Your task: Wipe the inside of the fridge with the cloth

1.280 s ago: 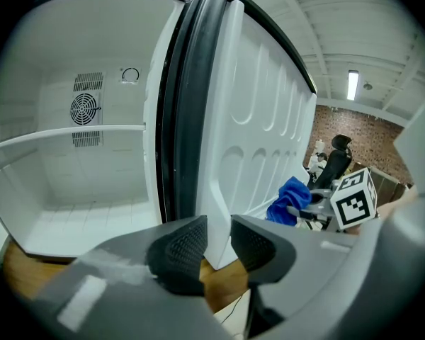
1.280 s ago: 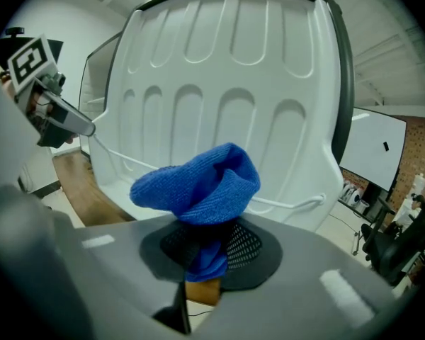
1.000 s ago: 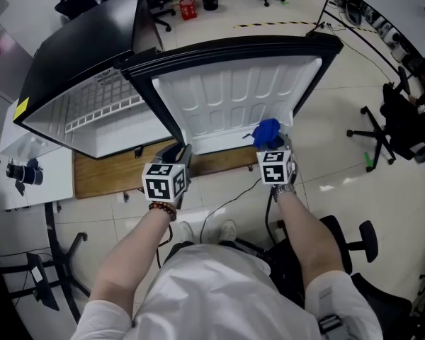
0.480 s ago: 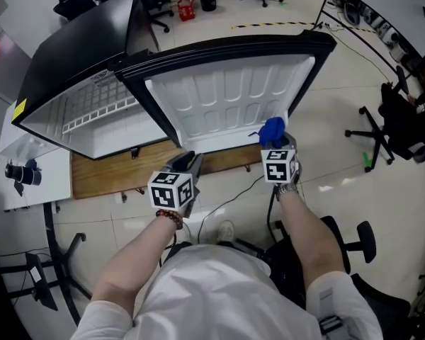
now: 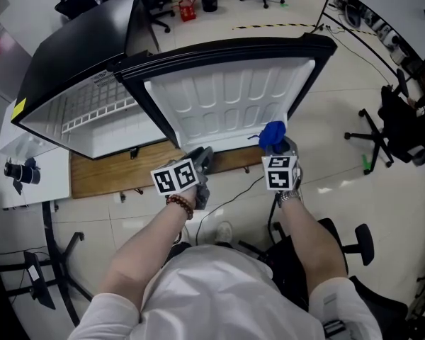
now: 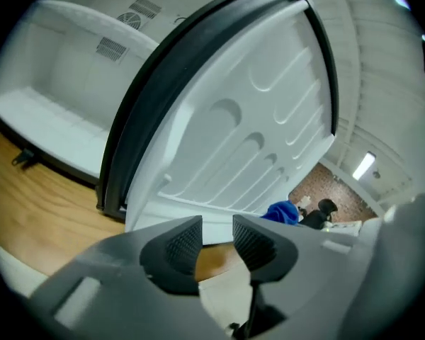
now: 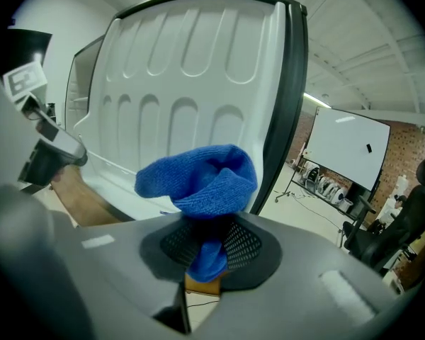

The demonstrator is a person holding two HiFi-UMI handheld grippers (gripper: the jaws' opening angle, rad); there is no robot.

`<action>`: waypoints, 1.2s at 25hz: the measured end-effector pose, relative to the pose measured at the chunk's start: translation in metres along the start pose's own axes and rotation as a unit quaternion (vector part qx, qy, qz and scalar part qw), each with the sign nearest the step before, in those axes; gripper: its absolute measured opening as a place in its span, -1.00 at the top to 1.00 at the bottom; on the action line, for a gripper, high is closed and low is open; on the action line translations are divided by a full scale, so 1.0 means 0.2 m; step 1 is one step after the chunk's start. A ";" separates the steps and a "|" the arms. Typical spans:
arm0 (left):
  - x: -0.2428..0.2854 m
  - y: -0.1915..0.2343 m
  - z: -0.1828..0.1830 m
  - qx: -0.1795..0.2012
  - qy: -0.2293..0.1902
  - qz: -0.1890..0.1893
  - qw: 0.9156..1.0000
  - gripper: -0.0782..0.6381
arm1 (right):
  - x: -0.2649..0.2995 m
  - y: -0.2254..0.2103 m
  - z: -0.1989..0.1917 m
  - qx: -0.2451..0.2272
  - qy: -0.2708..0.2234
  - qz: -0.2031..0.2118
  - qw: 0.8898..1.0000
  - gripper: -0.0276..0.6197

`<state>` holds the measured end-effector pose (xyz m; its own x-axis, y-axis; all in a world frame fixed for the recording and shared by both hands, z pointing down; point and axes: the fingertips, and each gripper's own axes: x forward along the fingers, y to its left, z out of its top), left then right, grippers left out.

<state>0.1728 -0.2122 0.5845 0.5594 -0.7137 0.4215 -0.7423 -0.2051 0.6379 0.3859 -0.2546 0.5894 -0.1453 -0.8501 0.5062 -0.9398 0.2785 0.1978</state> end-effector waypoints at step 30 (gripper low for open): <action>-0.02 0.21 0.06 -0.229 -0.177 -0.030 0.957 0.61 | -0.39 0.39 0.17 -0.043 -0.059 0.104 0.992 0.71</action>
<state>0.1348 -0.2254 0.6017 0.3759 -0.9086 0.1818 -0.4277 0.0040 0.9039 0.3126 -0.1817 0.5372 -0.3733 -0.8150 0.4432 -0.8566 0.4863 0.1727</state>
